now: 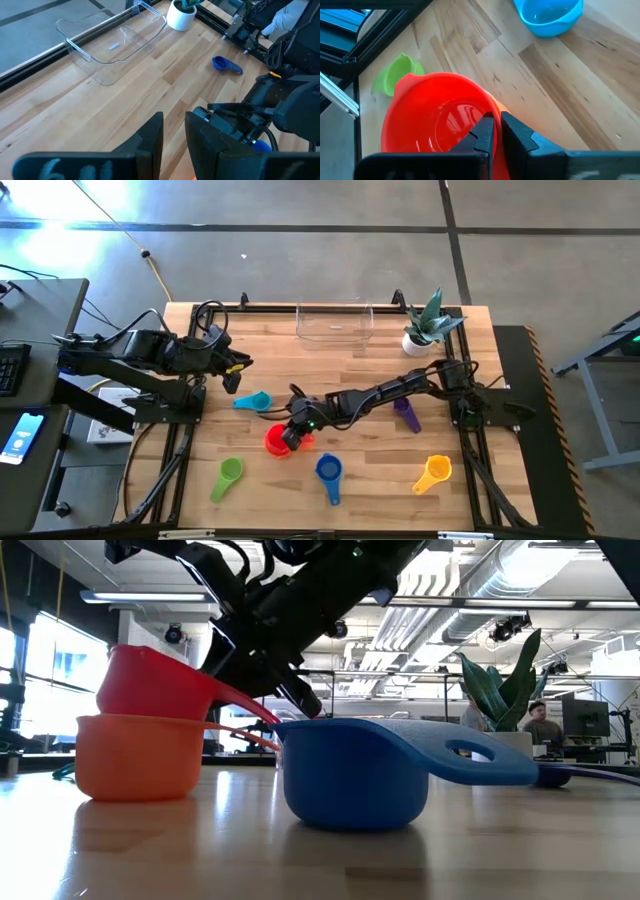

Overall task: Nest measuring cups in basket
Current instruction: Stack the red measuring cup on top of the orange measuring cup, then stack the blue measuring cup on top of the red measuring cup

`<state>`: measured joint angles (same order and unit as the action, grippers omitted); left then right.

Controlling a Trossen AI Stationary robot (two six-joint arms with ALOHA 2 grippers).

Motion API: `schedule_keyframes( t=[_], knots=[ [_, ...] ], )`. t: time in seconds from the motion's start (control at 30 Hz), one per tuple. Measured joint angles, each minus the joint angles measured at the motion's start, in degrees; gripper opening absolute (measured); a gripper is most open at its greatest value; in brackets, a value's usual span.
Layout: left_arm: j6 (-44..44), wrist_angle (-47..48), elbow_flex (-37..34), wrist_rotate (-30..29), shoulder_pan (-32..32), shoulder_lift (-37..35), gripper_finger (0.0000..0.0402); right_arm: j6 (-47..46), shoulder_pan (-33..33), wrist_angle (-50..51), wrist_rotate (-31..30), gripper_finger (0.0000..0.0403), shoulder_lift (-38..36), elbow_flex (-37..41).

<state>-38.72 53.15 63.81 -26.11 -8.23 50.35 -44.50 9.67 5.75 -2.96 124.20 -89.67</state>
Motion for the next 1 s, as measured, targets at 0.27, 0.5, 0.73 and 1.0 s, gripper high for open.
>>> schedule_keyframes(
  t=[0.27, 0.5, 0.73, 1.0],
  knots=[
    [0.00, 0.02, 0.00, 0.00, 0.00, 0.00, 0.0070, 1.47, 0.00, -0.11, 0.49, 0.0028, 0.00, 0.00],
    [0.00, 0.02, 0.00, 0.00, 0.02, 0.00, 0.0070, 0.85, -0.05, -0.47, 0.00, 0.0087, 0.00, 0.00],
    [0.91, 0.09, 0.00, 0.22, 0.00, 0.00, 0.0070, -1.65, -0.95, -0.47, 3.42, 0.0118, -0.15, 0.00],
    [2.40, 0.16, 0.00, 3.28, 0.02, 0.00, 0.0070, -3.57, -0.44, 2.36, 4.38, 0.0119, -4.54, 0.00]
  ],
)
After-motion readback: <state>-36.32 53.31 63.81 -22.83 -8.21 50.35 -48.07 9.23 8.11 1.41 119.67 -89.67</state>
